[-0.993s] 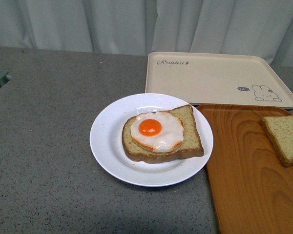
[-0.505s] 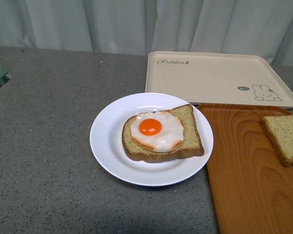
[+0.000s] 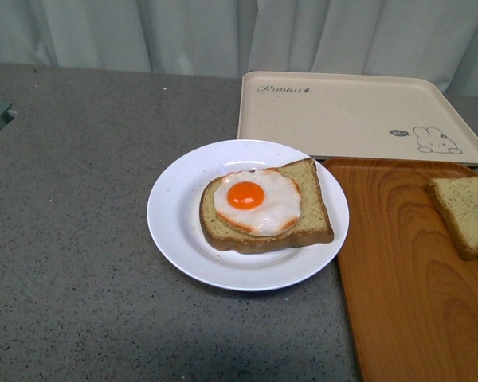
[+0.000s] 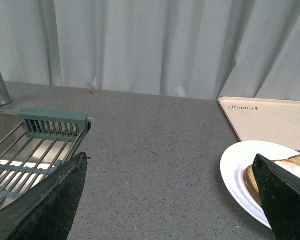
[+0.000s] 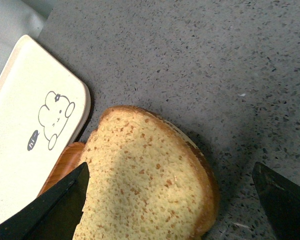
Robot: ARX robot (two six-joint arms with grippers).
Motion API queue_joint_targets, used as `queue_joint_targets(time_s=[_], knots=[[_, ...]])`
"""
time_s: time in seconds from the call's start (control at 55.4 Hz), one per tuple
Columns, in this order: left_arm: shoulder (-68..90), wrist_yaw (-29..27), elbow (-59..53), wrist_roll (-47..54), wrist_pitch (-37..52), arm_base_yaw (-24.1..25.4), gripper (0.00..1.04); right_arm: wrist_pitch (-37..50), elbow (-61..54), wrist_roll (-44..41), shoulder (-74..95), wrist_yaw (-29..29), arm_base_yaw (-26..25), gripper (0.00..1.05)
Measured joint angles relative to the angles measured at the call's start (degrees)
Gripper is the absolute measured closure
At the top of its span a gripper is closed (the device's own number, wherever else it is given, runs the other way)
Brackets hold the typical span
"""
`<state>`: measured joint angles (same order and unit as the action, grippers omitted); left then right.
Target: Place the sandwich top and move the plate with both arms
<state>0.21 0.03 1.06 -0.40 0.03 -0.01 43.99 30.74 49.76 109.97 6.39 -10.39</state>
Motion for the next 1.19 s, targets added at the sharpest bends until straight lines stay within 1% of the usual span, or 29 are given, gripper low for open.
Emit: queue_joint_targets(time_s=[0.704,0.794,0.921,1.011,1.191], knots=[[0.00,0.00,0.00,0.00,0.00,0.00,0.06,3.69,4.07,-0.61,7.52,-2.67,0.70,0.09],[0.00,0.00,0.00,0.00,0.00,0.00,0.06,3.58,4.22,-0.61,7.72,-2.69,0.70,0.20],[0.00,0.00,0.00,0.00,0.00,0.00,0.06,3.34,4.26,-0.35,7.82,-3.91,0.44,0.40],[0.00,0.00,0.00,0.00,0.00,0.00,0.06,3.10,4.44,-0.17,7.82,-4.48,0.13,0.52],[0.00,0.00,0.00,0.00,0.00,0.00,0.06,4.09,5.11,0.81,6.82,-7.26,-0.61,0.77]])
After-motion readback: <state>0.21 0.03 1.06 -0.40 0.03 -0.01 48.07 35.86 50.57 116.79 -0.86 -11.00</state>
